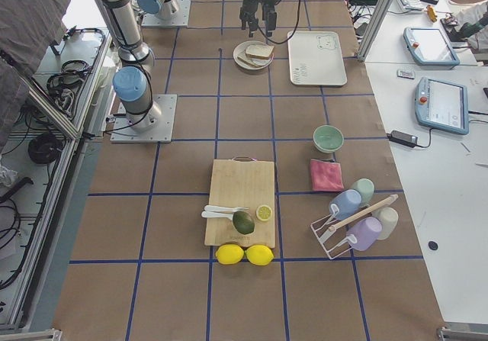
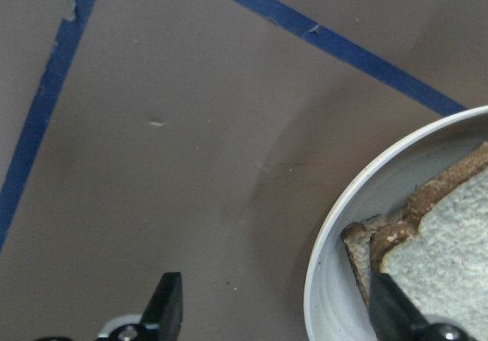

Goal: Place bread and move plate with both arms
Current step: 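Reach the left gripper down to the white plate's rim and grasp it, then slide the plate with the left gripper onto the bear tray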

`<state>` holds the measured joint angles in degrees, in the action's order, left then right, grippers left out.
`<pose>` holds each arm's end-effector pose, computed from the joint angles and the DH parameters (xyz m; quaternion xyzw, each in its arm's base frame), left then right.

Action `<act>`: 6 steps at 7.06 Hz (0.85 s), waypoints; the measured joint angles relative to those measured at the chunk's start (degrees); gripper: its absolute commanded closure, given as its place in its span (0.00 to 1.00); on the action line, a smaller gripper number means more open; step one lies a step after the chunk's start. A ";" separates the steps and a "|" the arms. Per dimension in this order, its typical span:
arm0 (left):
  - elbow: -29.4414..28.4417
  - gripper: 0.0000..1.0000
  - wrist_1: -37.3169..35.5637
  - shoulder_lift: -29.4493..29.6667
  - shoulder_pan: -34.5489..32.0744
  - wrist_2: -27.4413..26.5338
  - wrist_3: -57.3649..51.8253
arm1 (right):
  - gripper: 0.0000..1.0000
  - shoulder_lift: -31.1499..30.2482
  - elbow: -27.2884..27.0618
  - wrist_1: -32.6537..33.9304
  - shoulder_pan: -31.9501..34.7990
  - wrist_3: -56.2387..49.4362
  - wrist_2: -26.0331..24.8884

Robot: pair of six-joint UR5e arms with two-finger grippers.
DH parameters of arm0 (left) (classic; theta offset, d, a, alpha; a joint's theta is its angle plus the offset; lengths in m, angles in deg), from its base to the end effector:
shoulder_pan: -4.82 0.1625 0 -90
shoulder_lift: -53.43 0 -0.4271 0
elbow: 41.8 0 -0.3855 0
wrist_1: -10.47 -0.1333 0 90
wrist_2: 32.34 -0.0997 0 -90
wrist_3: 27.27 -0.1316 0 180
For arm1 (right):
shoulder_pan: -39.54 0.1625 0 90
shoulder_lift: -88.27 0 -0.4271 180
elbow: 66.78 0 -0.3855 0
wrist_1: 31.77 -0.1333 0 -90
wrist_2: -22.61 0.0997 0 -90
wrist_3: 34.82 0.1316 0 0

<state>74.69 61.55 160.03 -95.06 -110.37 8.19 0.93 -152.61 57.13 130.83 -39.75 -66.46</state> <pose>-0.2429 -0.4587 0.1728 0.2237 -0.9684 -0.0735 0.0822 0.1468 -0.5026 0.4684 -0.0543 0.9985 -0.0038 0.0080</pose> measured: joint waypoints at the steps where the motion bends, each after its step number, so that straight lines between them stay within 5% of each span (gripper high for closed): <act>1: -0.01 0.60 -1.43 1.22 -0.53 0.07 0.15 | 0.00 -0.24 -0.06 0.02 -0.03 0.03 -0.18; 4: 0.04 1.00 -4.62 2.50 -1.04 0.24 -0.19 | 0.00 -0.60 -0.13 -0.10 -0.09 0.05 -0.92; 6: 0.10 1.00 -4.92 2.71 -1.10 0.25 -0.37 | 0.00 -0.69 -0.13 0.10 -0.09 0.06 -1.07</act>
<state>74.79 56.63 162.74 -96.16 -110.11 7.82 0.24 -152.74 57.23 130.74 -39.68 -67.53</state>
